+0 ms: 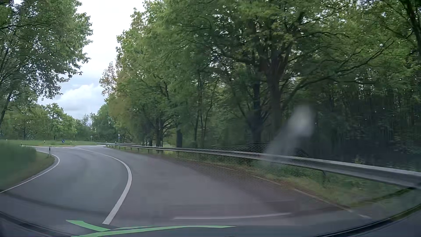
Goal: Follow the waypoints while adhering to traffic rules and regulations
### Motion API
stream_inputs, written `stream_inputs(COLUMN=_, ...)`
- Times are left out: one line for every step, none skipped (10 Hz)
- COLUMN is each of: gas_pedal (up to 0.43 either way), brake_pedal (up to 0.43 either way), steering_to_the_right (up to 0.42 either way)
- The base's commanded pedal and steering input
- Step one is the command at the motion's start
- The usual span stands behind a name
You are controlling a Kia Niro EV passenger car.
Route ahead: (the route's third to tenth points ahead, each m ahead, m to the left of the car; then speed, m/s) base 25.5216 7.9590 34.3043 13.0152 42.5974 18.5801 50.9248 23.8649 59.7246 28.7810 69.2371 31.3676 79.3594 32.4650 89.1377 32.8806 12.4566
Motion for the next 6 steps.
stream_inputs(gas_pedal=0.189, brake_pedal=0.0, steering_to_the_right=-0.116)
stream_inputs(gas_pedal=0.189, brake_pedal=0.0, steering_to_the_right=-0.117)
stream_inputs(gas_pedal=0.189, brake_pedal=0.0, steering_to_the_right=-0.117)
stream_inputs(gas_pedal=0.189, brake_pedal=0.0, steering_to_the_right=-0.117)
stream_inputs(gas_pedal=0.189, brake_pedal=0.0, steering_to_the_right=-0.117)
stream_inputs(gas_pedal=0.189, brake_pedal=0.0, steering_to_the_right=-0.118)
